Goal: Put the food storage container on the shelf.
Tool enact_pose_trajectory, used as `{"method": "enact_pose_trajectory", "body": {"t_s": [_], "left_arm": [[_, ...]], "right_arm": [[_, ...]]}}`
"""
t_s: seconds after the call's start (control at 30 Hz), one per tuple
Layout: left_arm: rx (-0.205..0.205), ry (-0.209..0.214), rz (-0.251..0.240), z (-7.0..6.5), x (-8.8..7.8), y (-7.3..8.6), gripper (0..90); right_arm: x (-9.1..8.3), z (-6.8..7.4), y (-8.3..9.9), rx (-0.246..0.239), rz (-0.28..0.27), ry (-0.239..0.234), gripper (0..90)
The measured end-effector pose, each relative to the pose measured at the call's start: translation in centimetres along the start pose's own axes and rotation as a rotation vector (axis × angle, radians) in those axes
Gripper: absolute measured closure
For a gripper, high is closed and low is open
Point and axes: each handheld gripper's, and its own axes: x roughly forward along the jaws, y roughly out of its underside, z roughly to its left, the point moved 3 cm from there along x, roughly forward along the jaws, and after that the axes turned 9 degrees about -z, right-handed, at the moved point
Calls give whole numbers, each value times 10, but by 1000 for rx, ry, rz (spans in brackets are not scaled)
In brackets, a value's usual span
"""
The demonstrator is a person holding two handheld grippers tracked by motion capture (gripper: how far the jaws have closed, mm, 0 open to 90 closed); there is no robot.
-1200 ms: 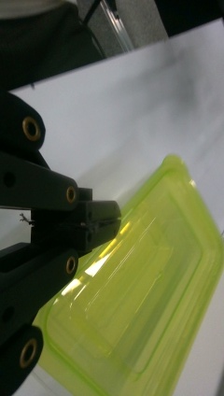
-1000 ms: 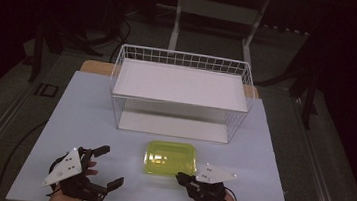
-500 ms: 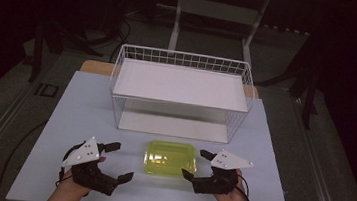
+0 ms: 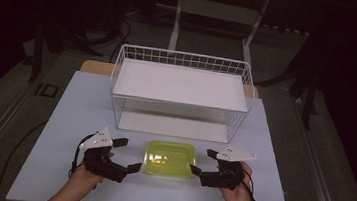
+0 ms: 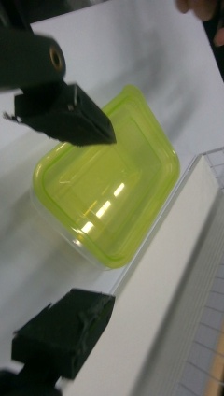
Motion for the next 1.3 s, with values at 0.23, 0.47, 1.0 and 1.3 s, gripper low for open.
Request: {"method": "enact_pose_trajectory", "body": {"t_s": [0.23,0.47,1.0,1.3], "left_arm": [[-151,-14,64,7,18,1,3],[-371,-26,130,20,26,7,3],[-561,-117,251,33,46,34,463],[-565,-94,233,26,50,34,717]], "right_arm": [[4,-12,-2,185,70,-20,131],[17,-21,3,396,135,-17,149],[41,-34,21,644,211,-31,520],[39,-30,24,625,209,-23,731]]}}
